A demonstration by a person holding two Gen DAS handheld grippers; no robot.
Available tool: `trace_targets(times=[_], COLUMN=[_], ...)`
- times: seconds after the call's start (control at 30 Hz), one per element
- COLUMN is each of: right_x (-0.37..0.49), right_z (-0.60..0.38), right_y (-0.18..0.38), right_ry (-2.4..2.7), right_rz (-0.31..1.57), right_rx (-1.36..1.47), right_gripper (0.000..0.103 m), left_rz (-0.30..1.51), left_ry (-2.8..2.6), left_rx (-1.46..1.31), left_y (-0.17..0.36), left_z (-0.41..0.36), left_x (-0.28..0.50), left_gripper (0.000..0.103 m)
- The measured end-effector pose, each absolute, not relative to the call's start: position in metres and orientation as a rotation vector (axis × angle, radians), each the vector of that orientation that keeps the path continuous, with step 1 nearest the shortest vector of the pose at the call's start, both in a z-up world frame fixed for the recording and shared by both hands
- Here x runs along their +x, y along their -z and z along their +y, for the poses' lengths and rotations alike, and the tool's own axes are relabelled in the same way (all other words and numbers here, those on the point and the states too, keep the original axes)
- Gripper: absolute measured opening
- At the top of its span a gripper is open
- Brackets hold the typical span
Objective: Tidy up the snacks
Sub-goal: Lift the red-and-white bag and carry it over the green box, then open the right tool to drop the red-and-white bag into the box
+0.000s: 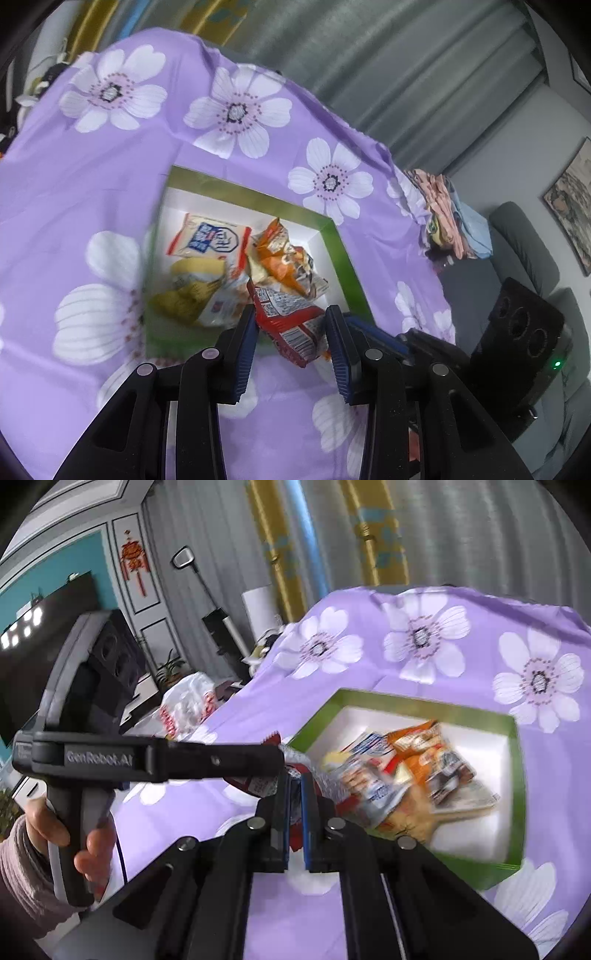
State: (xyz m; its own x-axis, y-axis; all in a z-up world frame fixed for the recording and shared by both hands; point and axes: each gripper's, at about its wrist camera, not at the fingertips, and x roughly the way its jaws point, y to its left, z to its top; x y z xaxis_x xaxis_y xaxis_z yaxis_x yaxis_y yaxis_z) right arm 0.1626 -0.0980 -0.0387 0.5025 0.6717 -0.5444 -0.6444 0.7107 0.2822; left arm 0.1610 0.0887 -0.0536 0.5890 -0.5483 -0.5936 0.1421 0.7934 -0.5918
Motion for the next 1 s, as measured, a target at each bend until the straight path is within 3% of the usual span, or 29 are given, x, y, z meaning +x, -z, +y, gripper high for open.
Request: trace_targets(times=[0.27,0.47,0.5,0.53,0.57,0.6,0.63,0.67,0.73,0.8,1.0], right_x=[0.213,0.219,0.218,0.217,0.214,0.210,0.205,0.202,0.193,0.184,0.159], right_z=[-0.117,-0.121,-0.122,-0.124,-0.125,-0.125,-0.126,-0.128,-0.130,-0.132,-0.139], right_y=[0.070,0.083,0.081,0.078,0.074,0.069,0.062,0.057,0.042,0.029,-0.008], right_ry=[-0.730,-0.670,-0.661,-0.650,-0.639,-0.620,-0.604,-0.598,-0.578,-0.553,-0.545], right_rz=[0.763,0.822,0.821,0.820,0.818,0.813,0.804,0.797,0.782,0.771,0.743], right_rx=[0.054,0.013,0.011,0.007,-0.006,-0.025,-0.036,-0.042,-0.066,-0.087,-0.101], right_gripper=[0.006,0.009,0.011,0.014,0.027,0.044,0.052,0.063,0.069,0.081,0.091], left_rz=[0.928,0.906,0.900,0.892,0.886,0.878,0.869,0.856,0.832,0.814,0.786], left_ry=[0.407,0.342,0.325,0.309,0.294,0.277,0.259,0.237,0.207,0.165,0.131], left_rx=[-0.512,-0.396,-0.370,-0.341,-0.317,-0.292,-0.266,-0.235,-0.207,-0.180,-0.145], left_y=[0.083,0.071,0.066,0.061,0.056,0.050,0.044,0.035,0.022,0.008,-0.026], left_z=[0.059,0.044,0.043,0.041,0.041,0.040,0.040,0.038,0.039,0.040,0.042], left_x=[0.215,0.213,0.209,0.205,0.202,0.198,0.193,0.185,0.174,0.162,0.132], left_gripper=[0.037,0.038,0.040,0.050,0.067,0.076,0.090,0.096,0.096,0.099,0.102])
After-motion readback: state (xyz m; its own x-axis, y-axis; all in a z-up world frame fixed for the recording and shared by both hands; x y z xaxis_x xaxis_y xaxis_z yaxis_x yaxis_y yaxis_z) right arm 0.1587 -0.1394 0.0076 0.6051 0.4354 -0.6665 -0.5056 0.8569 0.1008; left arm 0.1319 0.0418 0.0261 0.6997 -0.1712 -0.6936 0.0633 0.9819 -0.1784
